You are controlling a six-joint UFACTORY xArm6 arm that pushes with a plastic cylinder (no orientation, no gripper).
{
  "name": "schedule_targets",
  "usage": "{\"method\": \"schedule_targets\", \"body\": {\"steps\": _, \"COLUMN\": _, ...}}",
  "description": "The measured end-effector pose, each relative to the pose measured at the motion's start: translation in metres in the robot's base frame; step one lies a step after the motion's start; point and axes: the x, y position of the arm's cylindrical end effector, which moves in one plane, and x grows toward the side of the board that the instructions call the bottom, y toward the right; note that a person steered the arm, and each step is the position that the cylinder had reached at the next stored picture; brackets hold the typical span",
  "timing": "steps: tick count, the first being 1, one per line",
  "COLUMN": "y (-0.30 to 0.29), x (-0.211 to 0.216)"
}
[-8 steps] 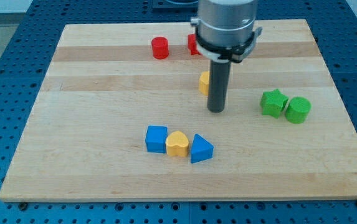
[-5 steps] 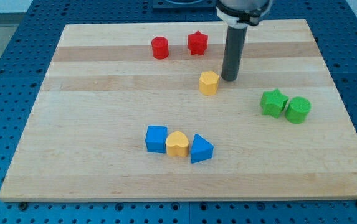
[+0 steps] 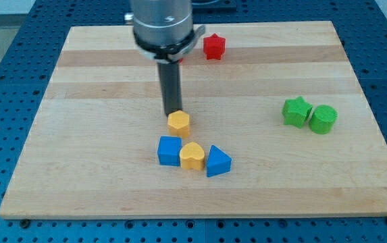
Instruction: Move the yellow hexagon closer to the yellow heart
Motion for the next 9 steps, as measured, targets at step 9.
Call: {"method": "schedule_targets", "body": {"steps": 9, "y": 0.008, "x": 0.022}}
